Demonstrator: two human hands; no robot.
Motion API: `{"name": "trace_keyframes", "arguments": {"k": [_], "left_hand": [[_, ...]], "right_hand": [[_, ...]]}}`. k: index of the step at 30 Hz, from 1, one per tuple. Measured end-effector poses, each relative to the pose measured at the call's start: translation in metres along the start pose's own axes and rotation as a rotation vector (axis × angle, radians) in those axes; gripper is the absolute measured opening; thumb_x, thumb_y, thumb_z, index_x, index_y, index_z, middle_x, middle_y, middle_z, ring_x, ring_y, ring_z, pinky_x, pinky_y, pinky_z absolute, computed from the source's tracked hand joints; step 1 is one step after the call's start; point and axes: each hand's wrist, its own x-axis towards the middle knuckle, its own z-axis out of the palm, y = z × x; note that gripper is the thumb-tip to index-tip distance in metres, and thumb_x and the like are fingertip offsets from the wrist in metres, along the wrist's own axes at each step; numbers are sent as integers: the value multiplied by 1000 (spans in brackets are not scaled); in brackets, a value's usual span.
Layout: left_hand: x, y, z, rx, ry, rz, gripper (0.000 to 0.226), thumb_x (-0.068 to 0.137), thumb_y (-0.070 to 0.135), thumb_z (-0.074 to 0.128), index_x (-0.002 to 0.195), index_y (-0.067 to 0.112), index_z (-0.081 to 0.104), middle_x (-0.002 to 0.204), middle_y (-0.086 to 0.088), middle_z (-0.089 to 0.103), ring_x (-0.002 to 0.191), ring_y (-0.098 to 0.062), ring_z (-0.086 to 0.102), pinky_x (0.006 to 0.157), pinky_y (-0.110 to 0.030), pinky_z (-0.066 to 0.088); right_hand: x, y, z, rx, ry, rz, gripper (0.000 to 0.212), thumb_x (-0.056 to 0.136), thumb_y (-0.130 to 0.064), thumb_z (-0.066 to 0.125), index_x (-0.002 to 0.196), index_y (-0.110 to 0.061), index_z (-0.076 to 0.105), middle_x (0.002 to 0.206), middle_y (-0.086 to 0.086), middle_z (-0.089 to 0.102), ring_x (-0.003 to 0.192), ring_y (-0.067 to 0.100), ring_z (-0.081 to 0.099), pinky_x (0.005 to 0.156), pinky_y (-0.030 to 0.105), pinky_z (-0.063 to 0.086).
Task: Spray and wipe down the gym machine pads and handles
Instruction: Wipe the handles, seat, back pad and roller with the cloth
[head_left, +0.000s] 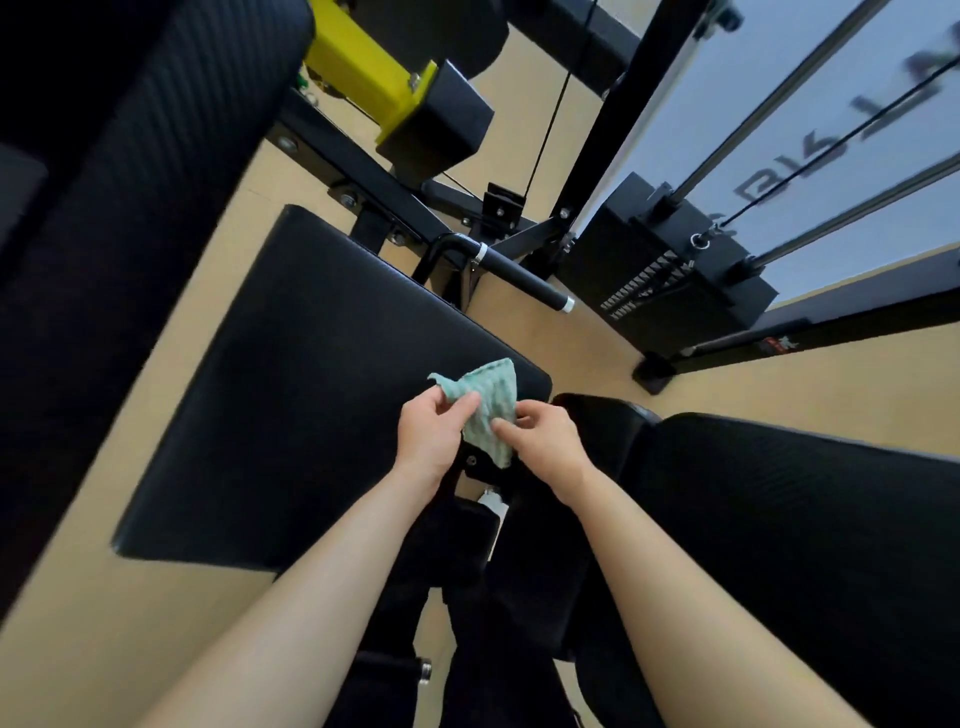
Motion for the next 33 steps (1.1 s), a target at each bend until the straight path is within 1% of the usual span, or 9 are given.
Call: {"name": "trace_keyframes", "arguments": {"k": [3, 8, 11, 14, 17, 20, 23, 27, 33], "left_hand": [[-44, 5, -23, 102, -64, 30, 13, 94, 23, 67, 93, 12, 74, 93, 0, 78, 89, -16, 71, 81, -31, 56], [-106, 12, -58, 297, -147, 162, 39, 71, 47, 60, 88, 15, 73, 91, -8, 75, 87, -26, 69, 88, -53, 55], [-134, 19, -74, 359, -257, 236, 17, 74, 39, 63, 79, 25, 71, 78, 4, 68, 76, -11, 61, 76, -44, 52], [-161, 27, -85, 449, -405, 347, 15, 81, 25, 63, 89, 28, 74, 85, 8, 73, 81, -12, 66, 79, -36, 54], [-186, 35, -93, 540, -510, 482, 23, 81, 20, 59, 98, 22, 74, 91, 2, 73, 88, -19, 68, 83, -38, 56], [-206, 38, -95, 568, -592, 569, 18, 80, 15, 59, 90, 22, 72, 82, 2, 68, 80, -22, 64, 78, -43, 55], [-221, 36, -91, 606, -624, 672, 8, 78, 24, 60, 78, 16, 62, 73, -8, 58, 68, -25, 53, 67, -50, 49], [-234, 34, -79, 651, -671, 772, 8, 86, 24, 71, 84, 29, 66, 76, 6, 66, 70, -14, 63, 67, -47, 56], [-242, 38, -53, 801, -856, 849, 9, 89, 40, 79, 91, 35, 72, 87, 10, 70, 83, -14, 68, 78, -44, 58]], "right_hand": [[-44, 12, 14, 73, 71, 6, 38, 95, -28, 70, 131, -25, 62, 113, -4, 70, 100, 11, 67, 79, 22, 51], [-98, 17, 23, 97, 9, -133, 55, 91, -32, 76, 143, -29, 56, 136, -8, 60, 113, 10, 63, 95, 39, 59], [-125, 7, 18, 74, -84, -248, 67, 91, -23, 75, 151, -33, 48, 147, -13, 53, 130, 11, 53, 97, 23, 49], [-157, -5, 12, 45, -175, -355, 81, 87, -8, 71, 155, -38, 40, 154, -12, 48, 144, 13, 40, 113, 31, 41], [-196, -12, 3, 22, -188, -411, 76, 85, -7, 70, 150, -40, 47, 132, -8, 63, 130, 9, 54, 107, 27, 44], [-241, -9, -1, 89, -112, -435, 42, 87, -12, 72, 124, -32, 68, 104, 12, 69, 97, 24, 67, 90, 39, 59], [-284, 5, -1, 194, -42, -421, 23, 92, -15, 75, 113, -25, 74, 101, 11, 76, 95, 28, 72, 88, 42, 61], [-326, 29, -5, 250, 173, -386, 17, 92, -18, 78, 109, -16, 74, 103, 5, 73, 94, 21, 74, 83, 36, 62], [-380, 45, -30, 206, 518, -399, 23, 88, -28, 80, 81, -12, 67, 75, 14, 66, 68, 32, 65, 65, 54, 57]]}}
